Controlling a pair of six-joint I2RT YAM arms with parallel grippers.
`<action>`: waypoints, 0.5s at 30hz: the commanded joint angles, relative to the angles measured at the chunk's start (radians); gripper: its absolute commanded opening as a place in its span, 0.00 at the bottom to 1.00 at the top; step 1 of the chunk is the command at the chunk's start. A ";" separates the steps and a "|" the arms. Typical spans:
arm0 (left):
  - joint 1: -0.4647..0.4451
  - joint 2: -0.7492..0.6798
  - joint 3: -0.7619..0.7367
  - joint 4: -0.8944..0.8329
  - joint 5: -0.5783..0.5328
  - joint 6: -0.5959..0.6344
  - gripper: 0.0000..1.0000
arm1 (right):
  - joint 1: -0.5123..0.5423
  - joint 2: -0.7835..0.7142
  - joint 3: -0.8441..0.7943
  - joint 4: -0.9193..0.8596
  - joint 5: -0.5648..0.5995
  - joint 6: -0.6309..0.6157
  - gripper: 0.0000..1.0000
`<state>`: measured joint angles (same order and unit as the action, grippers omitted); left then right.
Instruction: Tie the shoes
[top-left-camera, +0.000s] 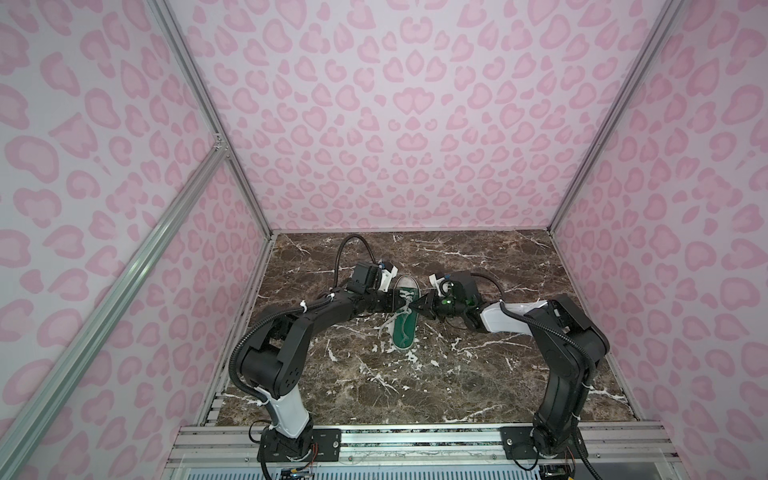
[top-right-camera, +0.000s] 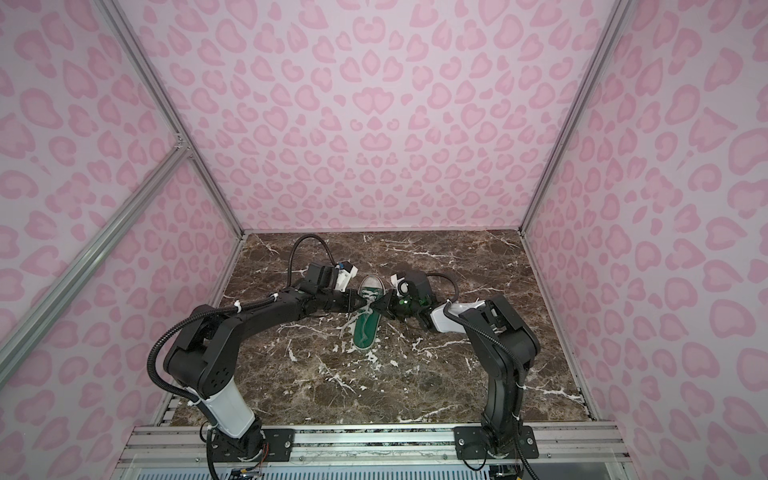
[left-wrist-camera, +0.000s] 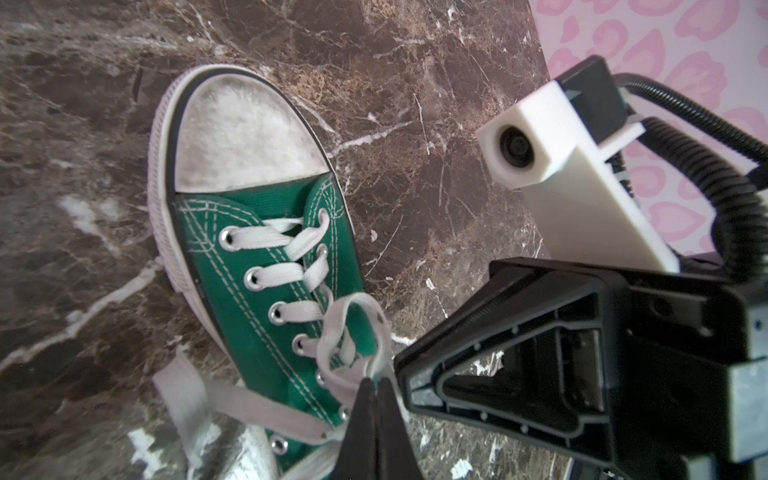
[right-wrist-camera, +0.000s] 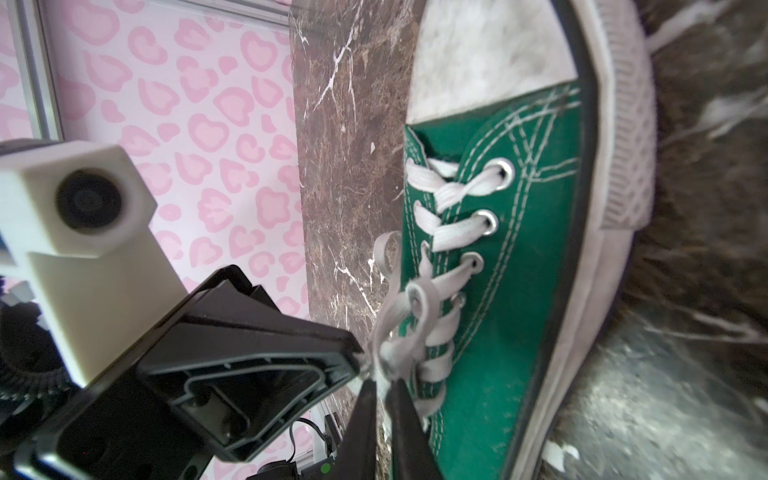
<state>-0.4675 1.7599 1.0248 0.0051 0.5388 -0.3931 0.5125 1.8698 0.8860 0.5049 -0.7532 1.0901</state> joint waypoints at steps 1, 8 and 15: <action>-0.008 0.012 -0.005 0.027 0.004 -0.020 0.04 | -0.001 0.010 -0.013 0.082 -0.017 0.037 0.19; -0.010 0.019 -0.009 0.040 -0.004 -0.028 0.04 | -0.020 -0.007 -0.043 0.077 0.000 0.034 0.25; -0.010 0.026 -0.002 0.032 -0.003 -0.023 0.04 | -0.028 -0.002 -0.043 0.020 0.012 -0.006 0.16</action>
<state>-0.4778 1.7821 1.0183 0.0193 0.5385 -0.4171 0.4839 1.8626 0.8452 0.5297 -0.7479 1.1057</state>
